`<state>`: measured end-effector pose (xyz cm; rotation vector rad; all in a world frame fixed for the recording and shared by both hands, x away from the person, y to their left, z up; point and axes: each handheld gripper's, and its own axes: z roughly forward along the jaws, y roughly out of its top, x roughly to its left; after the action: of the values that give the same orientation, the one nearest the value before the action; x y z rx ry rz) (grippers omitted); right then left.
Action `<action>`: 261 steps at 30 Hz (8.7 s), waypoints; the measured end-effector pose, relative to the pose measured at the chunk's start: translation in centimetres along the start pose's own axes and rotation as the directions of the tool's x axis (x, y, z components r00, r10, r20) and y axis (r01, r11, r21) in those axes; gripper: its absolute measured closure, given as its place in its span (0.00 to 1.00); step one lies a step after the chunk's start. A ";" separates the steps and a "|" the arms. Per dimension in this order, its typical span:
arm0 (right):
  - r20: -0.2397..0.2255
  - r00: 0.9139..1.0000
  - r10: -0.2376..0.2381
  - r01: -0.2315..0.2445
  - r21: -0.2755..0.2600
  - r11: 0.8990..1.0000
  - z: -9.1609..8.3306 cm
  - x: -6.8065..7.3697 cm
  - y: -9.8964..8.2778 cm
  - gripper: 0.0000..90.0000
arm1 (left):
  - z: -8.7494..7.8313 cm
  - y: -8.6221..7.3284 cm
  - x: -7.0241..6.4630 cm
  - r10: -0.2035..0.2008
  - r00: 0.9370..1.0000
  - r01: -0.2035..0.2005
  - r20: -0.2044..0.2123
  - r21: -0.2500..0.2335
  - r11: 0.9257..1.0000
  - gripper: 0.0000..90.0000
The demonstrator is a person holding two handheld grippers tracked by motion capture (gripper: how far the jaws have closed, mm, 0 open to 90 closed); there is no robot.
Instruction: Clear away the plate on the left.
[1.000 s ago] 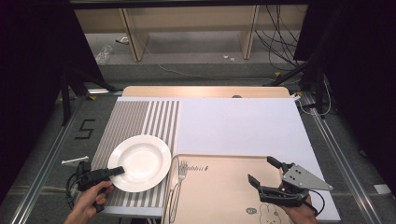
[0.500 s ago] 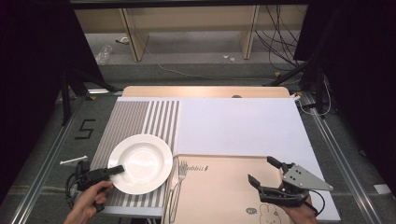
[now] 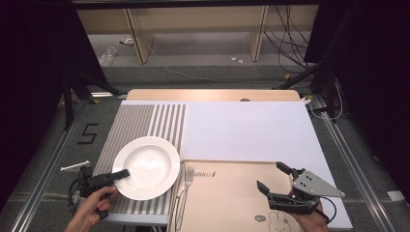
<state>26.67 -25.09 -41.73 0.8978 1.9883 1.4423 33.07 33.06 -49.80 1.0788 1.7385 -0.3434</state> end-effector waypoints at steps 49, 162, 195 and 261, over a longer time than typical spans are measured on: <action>0.007 1.000 0.007 -0.007 0.004 1.000 0.1 -0.1 -0.1 0.17 | 5.3 -4.0 -5.5 0.093 0.985 -0.120 0.143 0.198 0.973 0.89; 0.002 1.000 0.006 -0.006 -0.004 1.000 0.0 -0.1 -0.1 0.17 | 17.9 -12.3 -12.3 0.314 0.928 -0.373 0.202 0.526 0.765 0.73; -0.003 1.000 0.006 -0.006 0.002 1.000 0.0 -0.1 -0.1 0.17 | 13.5 -10.6 -16.0 0.741 0.649 -0.750 0.175 0.309 0.584 0.35; -0.029 0.999 0.039 -0.039 0.003 0.999 -0.1 -0.2 -0.1 0.17 | 6.3 -9.1 -14.6 0.898 0.428 -0.878 0.097 -0.192 0.439 0.20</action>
<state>26.74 -25.30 -41.75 0.9263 2.0038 1.4829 30.91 16.51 -42.24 1.6626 0.7752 0.3407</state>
